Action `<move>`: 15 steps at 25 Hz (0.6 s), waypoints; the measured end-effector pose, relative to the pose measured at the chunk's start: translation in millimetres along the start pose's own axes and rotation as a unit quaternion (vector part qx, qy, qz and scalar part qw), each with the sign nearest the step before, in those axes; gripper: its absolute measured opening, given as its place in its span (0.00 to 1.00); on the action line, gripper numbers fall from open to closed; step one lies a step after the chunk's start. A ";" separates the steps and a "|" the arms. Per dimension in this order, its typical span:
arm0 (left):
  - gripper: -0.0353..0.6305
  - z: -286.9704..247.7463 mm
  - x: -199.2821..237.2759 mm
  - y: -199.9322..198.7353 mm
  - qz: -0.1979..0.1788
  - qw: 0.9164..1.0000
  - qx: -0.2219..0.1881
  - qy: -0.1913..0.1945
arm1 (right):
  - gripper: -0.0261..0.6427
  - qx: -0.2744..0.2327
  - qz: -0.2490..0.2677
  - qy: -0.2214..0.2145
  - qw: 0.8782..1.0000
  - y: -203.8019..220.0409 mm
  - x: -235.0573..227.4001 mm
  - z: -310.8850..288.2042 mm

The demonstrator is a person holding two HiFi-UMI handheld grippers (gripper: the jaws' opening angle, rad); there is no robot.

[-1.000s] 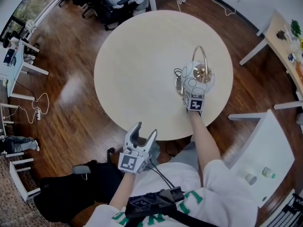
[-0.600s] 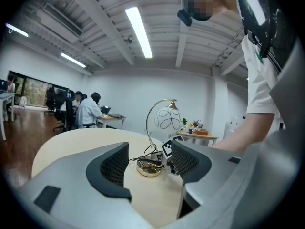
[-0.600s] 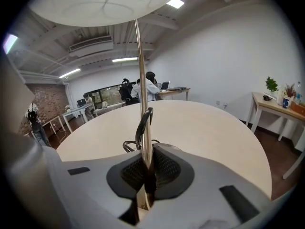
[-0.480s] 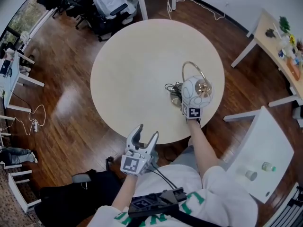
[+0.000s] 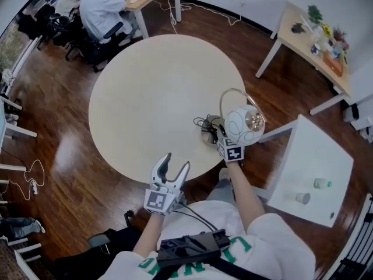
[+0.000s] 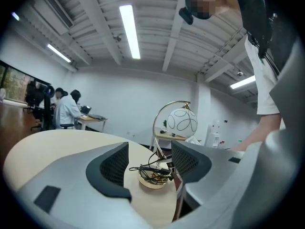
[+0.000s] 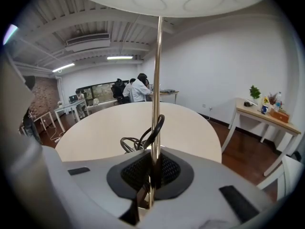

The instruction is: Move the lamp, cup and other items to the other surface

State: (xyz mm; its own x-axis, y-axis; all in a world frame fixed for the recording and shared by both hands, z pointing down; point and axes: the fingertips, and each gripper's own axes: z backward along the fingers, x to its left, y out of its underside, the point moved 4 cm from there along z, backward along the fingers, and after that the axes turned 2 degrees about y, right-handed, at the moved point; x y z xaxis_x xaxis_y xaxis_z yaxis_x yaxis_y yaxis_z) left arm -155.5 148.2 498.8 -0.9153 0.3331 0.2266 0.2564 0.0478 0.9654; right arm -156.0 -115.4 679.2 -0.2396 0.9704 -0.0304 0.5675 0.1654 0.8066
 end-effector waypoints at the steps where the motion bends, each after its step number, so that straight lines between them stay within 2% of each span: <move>1: 0.45 -7.9 -4.4 -1.3 -0.002 1.000 0.003 0.015 | 0.08 -0.005 -0.004 0.009 1.000 -0.5 -8.4 11.6; 6: 0.45 -55.2 -29.8 3.4 -0.029 0.995 0.011 0.098 | 0.08 -0.019 -0.033 0.079 0.996 13.1 -63.6 73.4; 9: 0.45 -89.0 -69.6 -1.8 -0.028 0.987 0.017 0.159 | 0.08 -0.022 -0.049 0.119 0.991 22.5 -97.0 119.5; 12: 0.45 -122.3 -102.0 5.8 -0.054 0.973 0.020 0.224 | 0.08 -0.015 -0.066 0.171 0.983 42.6 -132.6 159.9; 15: 0.45 -157.2 -136.2 16.0 -0.067 0.953 0.024 0.293 | 0.08 -0.005 -0.087 0.229 0.970 64.3 -167.1 202.4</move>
State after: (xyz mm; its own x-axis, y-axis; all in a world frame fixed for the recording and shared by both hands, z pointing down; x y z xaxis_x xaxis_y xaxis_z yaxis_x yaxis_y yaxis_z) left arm -75.6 -44.4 503.8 -0.9536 -0.2616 0.1491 0.1268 0.1004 0.9868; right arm 79.9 -231.3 616.7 -0.6569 0.7477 0.0976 0.4798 0.3146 0.8190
